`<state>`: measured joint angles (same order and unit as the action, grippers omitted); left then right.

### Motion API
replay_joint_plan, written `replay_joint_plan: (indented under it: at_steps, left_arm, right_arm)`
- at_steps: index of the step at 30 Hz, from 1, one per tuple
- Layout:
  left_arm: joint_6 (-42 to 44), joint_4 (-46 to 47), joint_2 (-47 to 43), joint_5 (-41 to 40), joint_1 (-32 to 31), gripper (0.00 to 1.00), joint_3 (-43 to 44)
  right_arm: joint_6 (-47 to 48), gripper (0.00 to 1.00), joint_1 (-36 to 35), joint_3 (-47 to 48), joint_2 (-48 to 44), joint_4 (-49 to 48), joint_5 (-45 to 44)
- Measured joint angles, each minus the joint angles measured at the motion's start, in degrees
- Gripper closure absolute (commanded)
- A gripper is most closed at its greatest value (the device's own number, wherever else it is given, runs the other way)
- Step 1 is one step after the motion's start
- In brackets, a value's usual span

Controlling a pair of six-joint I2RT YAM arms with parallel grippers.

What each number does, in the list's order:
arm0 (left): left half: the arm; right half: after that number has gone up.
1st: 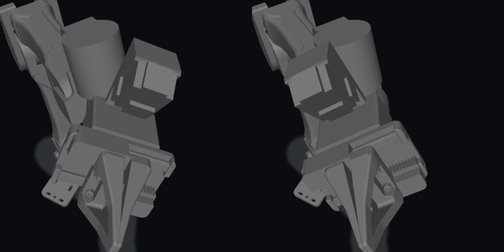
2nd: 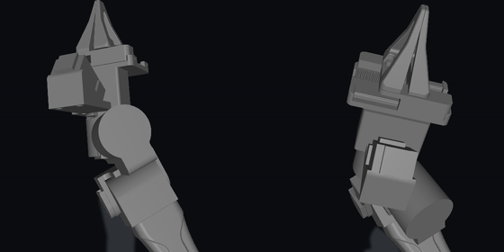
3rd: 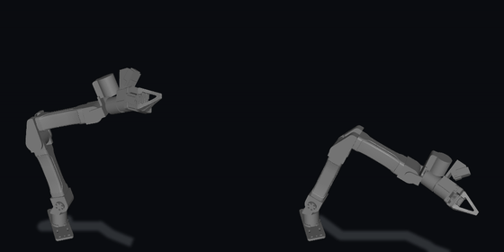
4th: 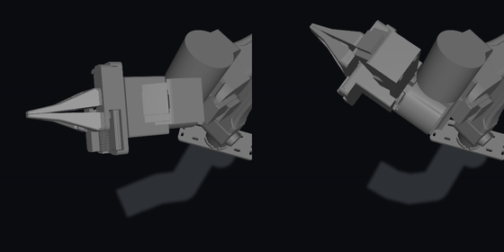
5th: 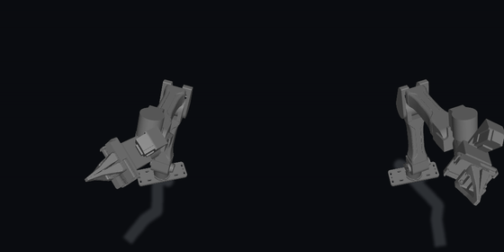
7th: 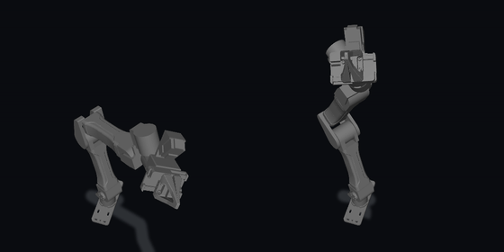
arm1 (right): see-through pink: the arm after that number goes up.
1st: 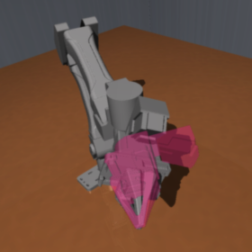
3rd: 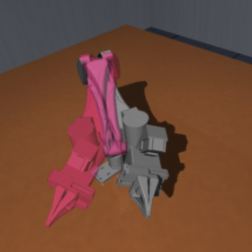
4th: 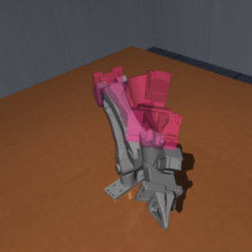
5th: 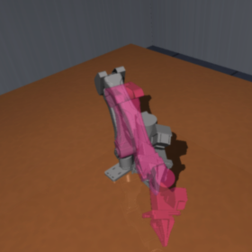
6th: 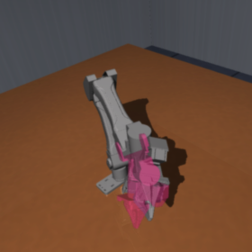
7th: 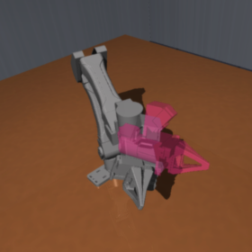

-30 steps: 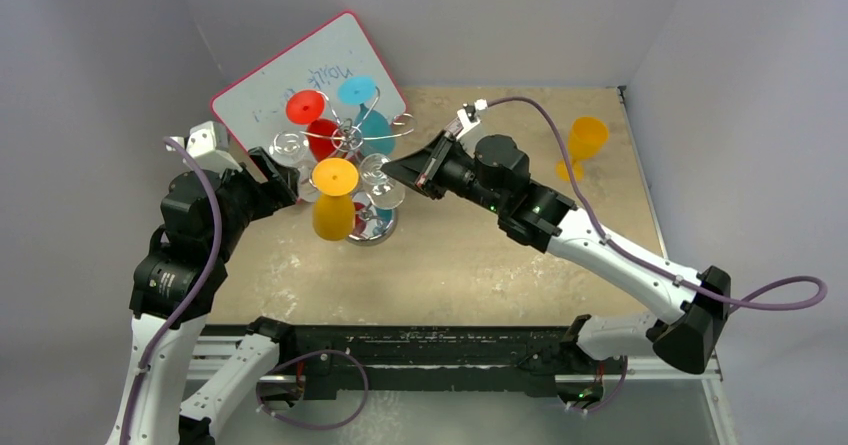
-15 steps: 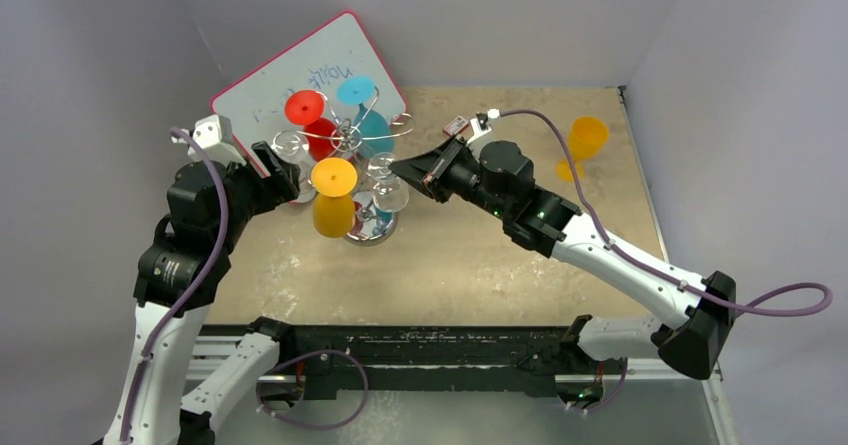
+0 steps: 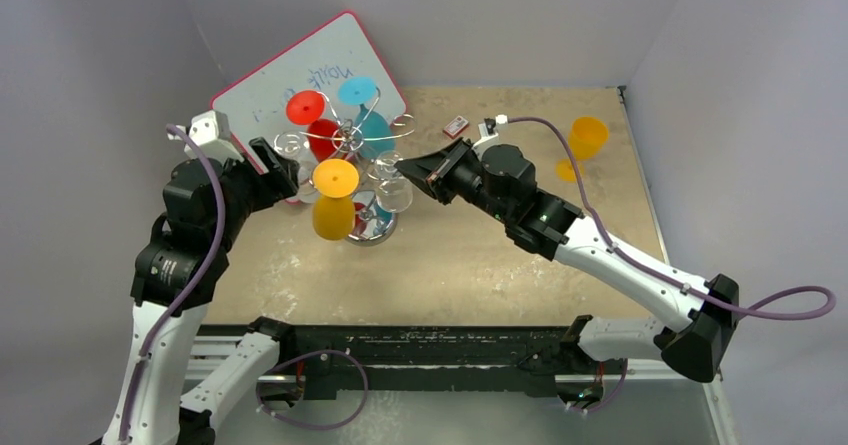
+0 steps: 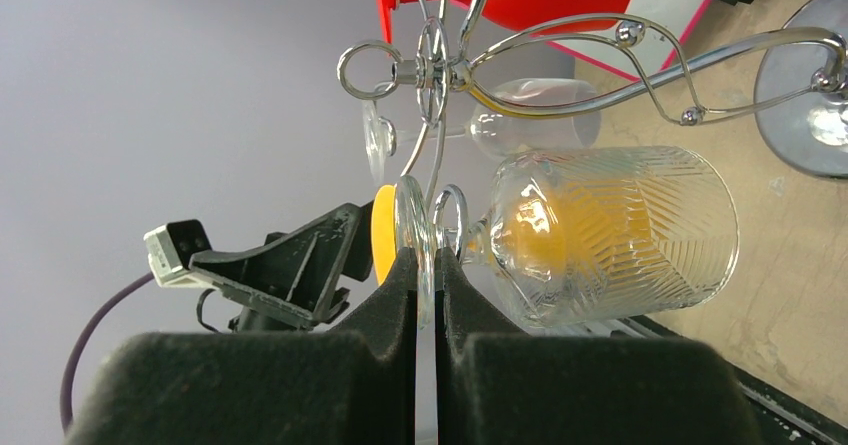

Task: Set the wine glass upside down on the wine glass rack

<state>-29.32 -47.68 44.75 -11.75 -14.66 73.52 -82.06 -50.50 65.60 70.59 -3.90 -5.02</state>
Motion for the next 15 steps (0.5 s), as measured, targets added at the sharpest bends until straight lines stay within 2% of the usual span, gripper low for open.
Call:
replay_joint_plan:
  at_steps: [7,15]
  left_arm:
    - [0.6,-0.3,-1.1,-0.5,0.0,0.24,2.1]
    - [1.5,-1.4,-2.0,-1.6,0.0,0.24,2.4]
  right_arm:
    - [-0.2,0.84,0.0,-0.2,-0.3,0.1,-0.2]
    - [0.2,0.79,0.0,-0.2,-0.3,0.0,0.0]
